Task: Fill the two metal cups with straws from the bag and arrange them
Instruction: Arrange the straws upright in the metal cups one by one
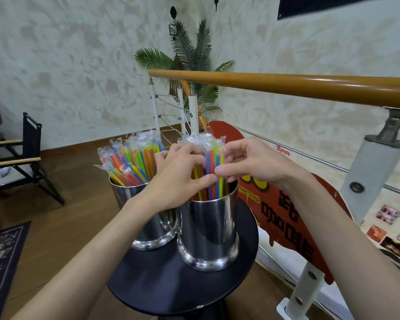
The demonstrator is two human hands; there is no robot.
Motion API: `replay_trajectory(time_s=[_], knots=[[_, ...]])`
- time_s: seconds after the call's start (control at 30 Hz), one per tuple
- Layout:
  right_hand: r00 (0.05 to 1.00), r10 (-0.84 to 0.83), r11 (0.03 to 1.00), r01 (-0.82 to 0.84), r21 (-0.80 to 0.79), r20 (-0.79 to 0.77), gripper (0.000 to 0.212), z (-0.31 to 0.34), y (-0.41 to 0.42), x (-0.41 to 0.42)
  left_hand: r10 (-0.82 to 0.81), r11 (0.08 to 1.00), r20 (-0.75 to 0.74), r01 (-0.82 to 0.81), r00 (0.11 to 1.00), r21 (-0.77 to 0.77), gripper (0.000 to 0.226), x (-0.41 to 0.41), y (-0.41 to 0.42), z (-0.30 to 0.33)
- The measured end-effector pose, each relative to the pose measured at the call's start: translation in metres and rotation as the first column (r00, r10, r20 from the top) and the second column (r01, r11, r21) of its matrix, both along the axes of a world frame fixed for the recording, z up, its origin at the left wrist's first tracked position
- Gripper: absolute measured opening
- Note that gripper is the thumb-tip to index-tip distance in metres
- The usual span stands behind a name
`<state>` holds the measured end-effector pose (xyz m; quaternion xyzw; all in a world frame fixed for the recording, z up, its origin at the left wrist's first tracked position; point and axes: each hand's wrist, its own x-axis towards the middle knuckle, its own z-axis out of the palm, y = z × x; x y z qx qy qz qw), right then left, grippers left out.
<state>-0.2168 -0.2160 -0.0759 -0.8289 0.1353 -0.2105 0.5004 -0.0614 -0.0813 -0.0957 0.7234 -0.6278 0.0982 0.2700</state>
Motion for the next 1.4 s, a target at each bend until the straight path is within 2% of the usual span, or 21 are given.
replay_trajectory(time_s=[0.13, 0.23, 0.37, 0.43, 0.57, 0.67, 0.93, 1.07, 1.17, 1.27, 1.33, 1.4], knots=[[0.999, 0.033, 0.999, -0.033, 0.002, -0.024, 0.012, 0.004, 0.002, -0.002, -0.061, 0.998, -0.093, 0.064, 0.994, 0.028, 0.01, 0.001, 0.004, 0.004], [0.999, 0.021, 1.0, -0.021, 0.011, -0.026, 0.017, 0.005, 0.004, -0.002, -0.112, 0.992, -0.142, 0.119, 0.984, 0.04, 0.019, 0.001, 0.006, 0.007], [0.999, 0.009, 1.0, -0.01, -0.016, -0.031, 0.018, 0.005, 0.005, -0.002, -0.121, 0.989, -0.176, 0.134, 0.977, 0.061, 0.002, 0.004, 0.007, 0.01], [1.0, 0.002, 1.0, -0.003, -0.022, -0.028, 0.017, 0.004, 0.006, -0.002, -0.131, 0.987, -0.18, 0.146, 0.975, 0.073, 0.003, 0.005, 0.008, 0.01], [1.0, 0.008, 1.0, -0.008, -0.025, -0.005, 0.019, 0.005, 0.007, -0.001, -0.136, 0.989, -0.19, 0.145, 0.972, 0.037, 0.01, 0.004, 0.007, 0.006], [1.0, 0.014, 1.0, -0.014, -0.026, 0.006, 0.025, 0.006, 0.009, -0.002, -0.094, 0.996, -0.151, 0.092, 0.984, -0.016, 0.033, 0.002, 0.003, 0.0], [1.0, -0.011, 1.0, 0.011, -0.02, 0.005, 0.023, 0.006, 0.003, -0.005, -0.122, 0.992, -0.168, 0.113, 0.978, -0.061, 0.027, 0.007, 0.001, 0.0], [0.991, -0.11, 0.992, 0.114, -0.052, 0.078, 0.031, 0.002, 0.001, -0.002, -0.017, 0.982, -0.143, -0.01, 0.99, -0.186, 0.038, 0.003, -0.001, -0.002], [0.995, -0.06, 0.976, 0.074, -0.202, 0.076, 0.021, 0.0, 0.001, 0.001, 0.058, 0.951, -0.093, -0.084, 0.994, -0.298, 0.031, 0.003, 0.0, 0.0], [0.997, -0.009, 0.967, 0.027, -0.254, 0.072, 0.014, -0.003, 0.002, 0.004, 0.051, 0.946, -0.102, -0.081, 0.993, -0.313, 0.029, 0.003, 0.001, 0.001], [0.998, 0.015, 0.964, 0.004, -0.264, 0.069, 0.008, -0.003, 0.003, 0.005, 0.037, 0.947, -0.117, -0.072, 0.992, -0.314, 0.036, 0.003, 0.002, 0.0], [0.998, 0.019, 0.962, -0.003, -0.272, 0.055, 0.006, -0.004, 0.002, 0.005, 0.023, 0.943, -0.15, -0.071, 0.988, -0.325, 0.053, 0.004, 0.004, 0.001]])
